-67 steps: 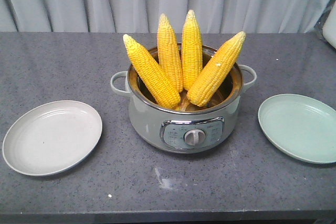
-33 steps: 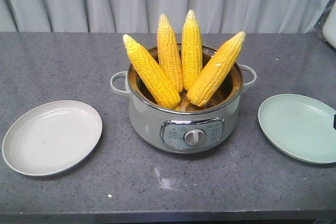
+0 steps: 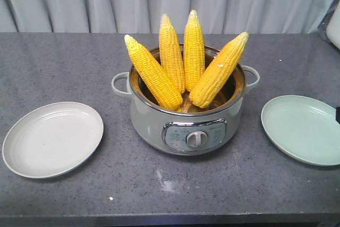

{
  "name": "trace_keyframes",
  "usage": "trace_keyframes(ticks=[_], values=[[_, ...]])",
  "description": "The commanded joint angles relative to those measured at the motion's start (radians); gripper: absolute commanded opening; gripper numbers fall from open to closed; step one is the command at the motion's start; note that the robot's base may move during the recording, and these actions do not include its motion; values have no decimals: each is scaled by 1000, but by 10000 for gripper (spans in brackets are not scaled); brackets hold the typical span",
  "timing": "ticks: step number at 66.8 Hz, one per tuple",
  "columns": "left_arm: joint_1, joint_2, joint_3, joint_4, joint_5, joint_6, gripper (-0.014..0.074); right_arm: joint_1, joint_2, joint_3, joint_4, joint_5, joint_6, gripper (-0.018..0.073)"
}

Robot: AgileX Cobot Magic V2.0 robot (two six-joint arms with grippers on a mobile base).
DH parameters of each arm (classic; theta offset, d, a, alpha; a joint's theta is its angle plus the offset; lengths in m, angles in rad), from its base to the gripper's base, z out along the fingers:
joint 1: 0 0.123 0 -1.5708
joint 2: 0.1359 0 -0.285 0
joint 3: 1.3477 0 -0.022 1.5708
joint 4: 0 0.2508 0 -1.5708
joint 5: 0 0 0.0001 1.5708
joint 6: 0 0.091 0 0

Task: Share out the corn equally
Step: 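Reach the right gripper into the pot and grasp a corn cob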

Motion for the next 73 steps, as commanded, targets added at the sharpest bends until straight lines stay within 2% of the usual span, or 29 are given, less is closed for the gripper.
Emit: trace_keyframes(ticks=[1, 8, 12, 19, 30, 38, 62, 73], values=[[-6, 42, -33, -186, -58, 119, 545, -4, 30, -64, 9, -43, -23, 649], [-6, 88, -33, -368, -38, 273, 545, -4, 73, -103, 59, -43, -58, 640], [-6, 105, -33, -446, -21, 339, 545, -4, 101, -127, 96, -42, -87, 632], [-13, 141, -33, -524, 4, 427, 545, -4, 161, -171, 153, -36, -137, 622], [-75, 184, -33, -536, 9, 446, 545, -4, 265, -244, 233, -48, -197, 611], [-106, 194, -33, -537, 8, 449, 545, -4, 346, -297, 332, -68, -262, 605], [-107, 194, -33, -538, 10, 449, 545, -4, 596, -469, 655, -87, -491, 594], [-107, 194, -33, -538, 11, 449, 545, -4, 701, -554, 736, -85, -543, 594]])
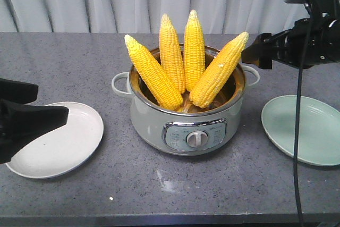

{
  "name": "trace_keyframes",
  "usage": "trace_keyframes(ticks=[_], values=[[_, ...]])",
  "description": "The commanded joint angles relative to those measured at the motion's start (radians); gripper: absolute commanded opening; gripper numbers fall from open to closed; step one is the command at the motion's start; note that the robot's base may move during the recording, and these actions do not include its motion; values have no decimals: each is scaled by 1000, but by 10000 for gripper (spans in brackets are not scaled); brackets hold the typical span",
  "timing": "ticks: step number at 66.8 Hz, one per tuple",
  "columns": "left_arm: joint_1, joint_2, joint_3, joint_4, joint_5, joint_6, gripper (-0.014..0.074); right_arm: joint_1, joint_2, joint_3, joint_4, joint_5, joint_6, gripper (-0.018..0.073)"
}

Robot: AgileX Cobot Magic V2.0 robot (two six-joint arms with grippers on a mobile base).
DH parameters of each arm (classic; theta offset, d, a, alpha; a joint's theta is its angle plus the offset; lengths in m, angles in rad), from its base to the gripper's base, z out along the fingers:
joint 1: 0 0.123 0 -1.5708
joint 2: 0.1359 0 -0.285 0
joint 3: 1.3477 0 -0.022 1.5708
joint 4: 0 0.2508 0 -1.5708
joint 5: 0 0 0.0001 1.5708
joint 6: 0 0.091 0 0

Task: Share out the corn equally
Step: 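Reach the right gripper into the pot and grasp a corn cob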

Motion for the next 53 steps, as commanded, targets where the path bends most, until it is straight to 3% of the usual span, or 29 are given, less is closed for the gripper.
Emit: trace_keyframes(ticks=[1, 22, 32, 45, 53], values=[[-6, -5, -32, -57, -34, 3, 545, -4, 27, -76, 68, -55, -37, 594], [-6, -5, -32, -55, -34, 3, 545, -2, 225, -243, 167, -44, -107, 594], [-6, -5, -32, -55, -34, 3, 545, -1, 269, -309, 235, 37, -174, 594], [-6, -5, -32, -54, -38, 3, 545, -1, 271, -320, 292, 103, -224, 576], [-6, -5, -32, -54, -42, 3, 545, 38, 275, -320, 293, 92, -253, 546]])
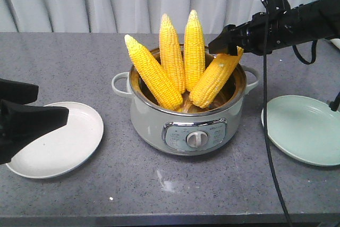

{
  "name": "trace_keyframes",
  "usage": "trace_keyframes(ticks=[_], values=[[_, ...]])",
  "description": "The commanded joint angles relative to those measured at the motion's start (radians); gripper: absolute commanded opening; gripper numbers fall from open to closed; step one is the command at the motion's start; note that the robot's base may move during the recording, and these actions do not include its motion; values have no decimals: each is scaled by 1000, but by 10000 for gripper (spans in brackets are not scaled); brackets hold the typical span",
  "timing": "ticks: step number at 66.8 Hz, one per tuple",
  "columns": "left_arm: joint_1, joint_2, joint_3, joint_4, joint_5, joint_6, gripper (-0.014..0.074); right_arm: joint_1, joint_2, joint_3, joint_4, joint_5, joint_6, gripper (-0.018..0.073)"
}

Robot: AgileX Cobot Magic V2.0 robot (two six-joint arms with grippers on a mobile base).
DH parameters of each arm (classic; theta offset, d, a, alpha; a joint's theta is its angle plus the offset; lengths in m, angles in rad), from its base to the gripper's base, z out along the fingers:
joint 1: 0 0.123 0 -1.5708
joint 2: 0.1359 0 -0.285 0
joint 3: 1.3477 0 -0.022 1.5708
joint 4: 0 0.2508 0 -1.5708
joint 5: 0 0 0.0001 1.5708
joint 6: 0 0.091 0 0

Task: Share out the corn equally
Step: 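Reach the right gripper into the pot and grasp a corn cob, then lift the corn cob out and lower it onto the pale green plate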

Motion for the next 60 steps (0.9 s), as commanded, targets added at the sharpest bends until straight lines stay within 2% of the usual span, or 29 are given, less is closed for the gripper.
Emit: trace_keyframes(ticks=[1, 19, 37, 60], values=[[-6, -5, -32, -54, -44, 3, 545, 33, -44, -33, 41, -35, -42, 541], [-6, -5, -32, -50, -49, 3, 545, 101, -26, -33, 4, -65, -29, 441], [-6, -5, -32, -50, -49, 5, 545, 103, -26, -33, 2, -21, -33, 207], [-6, -5, -32, -50, -34, 5, 545, 102, -126, -33, -16, -34, -30, 205]])
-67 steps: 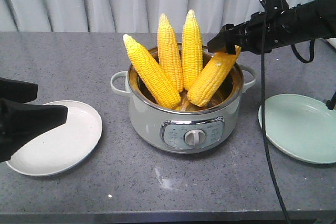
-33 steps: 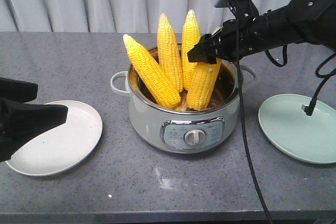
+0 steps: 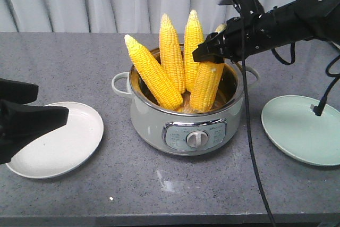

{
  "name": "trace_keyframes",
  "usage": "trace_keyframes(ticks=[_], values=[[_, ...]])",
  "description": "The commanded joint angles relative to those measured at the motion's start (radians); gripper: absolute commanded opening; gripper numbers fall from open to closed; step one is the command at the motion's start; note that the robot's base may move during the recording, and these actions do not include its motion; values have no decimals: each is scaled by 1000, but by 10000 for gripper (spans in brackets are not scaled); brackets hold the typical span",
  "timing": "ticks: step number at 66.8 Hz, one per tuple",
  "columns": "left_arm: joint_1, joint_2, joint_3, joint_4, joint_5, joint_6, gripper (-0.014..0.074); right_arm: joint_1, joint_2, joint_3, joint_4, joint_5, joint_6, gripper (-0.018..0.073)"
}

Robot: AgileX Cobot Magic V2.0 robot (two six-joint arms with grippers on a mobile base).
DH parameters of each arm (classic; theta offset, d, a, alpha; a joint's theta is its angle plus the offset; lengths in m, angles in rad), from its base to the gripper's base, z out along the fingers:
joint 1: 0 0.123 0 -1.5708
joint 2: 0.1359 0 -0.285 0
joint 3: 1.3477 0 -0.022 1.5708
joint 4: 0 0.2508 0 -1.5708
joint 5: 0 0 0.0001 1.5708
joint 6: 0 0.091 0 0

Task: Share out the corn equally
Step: 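Lift the corn cob out and lower it onto the pale green plate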

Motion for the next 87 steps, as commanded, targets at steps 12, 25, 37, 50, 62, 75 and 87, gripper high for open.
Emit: trace_keyframes(ticks=[12, 25, 37, 50, 62, 75, 87], values=[[-6, -5, -32, -50, -20, 2, 545, -7, -199, -32, -22, -100, 24, 209], [-6, -5, -32, -50, -20, 2, 545, -67, -301, -32, -227, -86, 195, 216], [-6, -5, -32, -50, -20, 2, 545, -149, -346, -32, -464, 15, 372, 225], [-6, -5, -32, -50, -20, 2, 545, -224, -340, -32, -604, 159, 466, 230], [-6, -5, -32, -50, -21, 2, 545, -252, -296, -32, -655, 248, 486, 235], [-6, -5, -32, -50, -25, 2, 545, -252, -208, -32, -679, 324, 493, 238], [-6, -5, -32, -50, -25, 2, 545, -252, -112, -32, -715, 354, 493, 239]])
